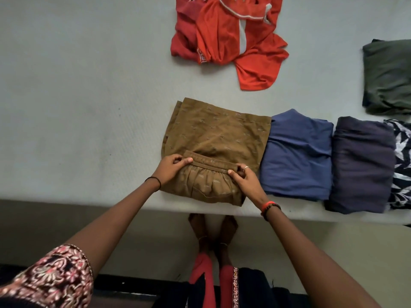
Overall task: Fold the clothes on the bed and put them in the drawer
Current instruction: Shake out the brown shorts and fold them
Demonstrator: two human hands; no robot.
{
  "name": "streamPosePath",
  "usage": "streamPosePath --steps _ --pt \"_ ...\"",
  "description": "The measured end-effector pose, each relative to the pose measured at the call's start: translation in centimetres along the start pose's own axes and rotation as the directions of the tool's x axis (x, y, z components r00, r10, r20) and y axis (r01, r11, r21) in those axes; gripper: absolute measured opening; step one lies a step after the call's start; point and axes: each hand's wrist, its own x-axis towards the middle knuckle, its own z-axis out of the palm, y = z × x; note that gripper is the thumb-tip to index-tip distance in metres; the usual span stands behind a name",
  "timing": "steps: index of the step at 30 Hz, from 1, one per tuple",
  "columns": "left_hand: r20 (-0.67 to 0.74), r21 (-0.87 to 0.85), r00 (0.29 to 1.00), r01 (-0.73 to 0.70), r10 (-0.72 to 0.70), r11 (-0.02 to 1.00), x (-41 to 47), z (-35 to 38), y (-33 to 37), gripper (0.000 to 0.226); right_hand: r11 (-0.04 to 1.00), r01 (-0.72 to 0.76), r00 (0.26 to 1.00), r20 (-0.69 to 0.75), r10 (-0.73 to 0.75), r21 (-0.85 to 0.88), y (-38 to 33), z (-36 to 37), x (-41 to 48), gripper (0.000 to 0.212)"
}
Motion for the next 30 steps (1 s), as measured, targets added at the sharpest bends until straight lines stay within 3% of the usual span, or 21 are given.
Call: streamPosePath --steps 3,5,6,8,9,11,13,17,21,24,28,30 --pt "-0.126 0.04 0.992 -0.015 0.02 0.999 -0.6 0.5 -0.3 0.044 0.978 -0.009 0.992 -0.122 -0.017 -0.207 -0.1 0.5 0.2 0.039" --pt "-0.246 0.206 0.933 -0.215 0.263 0.955 -1.8 0.5 -0.9 0.052 0.885 0.045 0.943 -0.273 -0.19 -0.463 -0.2 1.2 -1.0 0.055" --pt "-0.247 0.356 0.868 -0.333 0.431 0.873 -2.3 0.3 -1.4 0.059 0.791 0.094 0.898 -0.292 -0.329 -0.604 -0.4 1.6 -1.8 0.06" --pt "-0.06 0.617 0.746 -0.495 0.663 0.612 -3.3 -0.1 -2.5 0.076 0.552 0.218 0.824 -0.152 -0.546 -0.805 -0.4 2.5 -3.5 0.072" --pt "0.078 0.702 0.712 -0.537 0.698 0.468 -3.6 -0.1 -3.1 0.083 0.435 0.288 0.809 -0.027 -0.587 -0.853 -0.1 3.0 -4.1 0.079" --pt "0.315 0.788 0.682 -0.575 0.66 0.219 -3.8 0.4 -4.6 0.088 0.257 0.391 0.805 0.193 -0.56 -0.884 1.1 3.9 -4.8 0.095" --pt "0.407 0.814 0.699 -0.569 0.588 0.113 -3.5 0.9 -5.6 0.093 0.184 0.41 0.834 0.286 -0.472 -0.893 2.4 4.2 -4.6 0.105" --pt "0.399 0.842 0.753 -0.527 0.524 0.116 -2.1 1.2 -5.8 0.104 0.189 0.314 0.901 0.23 -0.367 -0.93 2.8 3.2 -2.6 0.109" --pt "0.389 0.832 0.756 -0.533 0.526 0.151 -1.3 2.0 -6.4 0.094 0.113 0.321 0.909 0.272 -0.317 -0.94 2.7 3.0 -1.9 0.106" --pt "0.439 0.799 0.772 -0.569 0.46 0.195 -1.4 1.6 -5.9 0.089 0.119 0.309 0.915 0.26 -0.309 -0.944 2.9 3.4 -1.9 0.092" --pt "0.574 0.698 0.77 -0.638 0.28 0.325 -2.2 -0.6 -2.7 0.08 0.163 0.332 0.931 0.295 -0.213 -0.929 1.7 3.0 -2.6 0.085" --pt "0.63 0.628 0.756 -0.63 0.177 0.456 -2.7 -1.8 -0.5 0.079 0.254 0.387 0.922 0.368 -0.119 -0.886 0.4 2.3 -2.8 0.084"
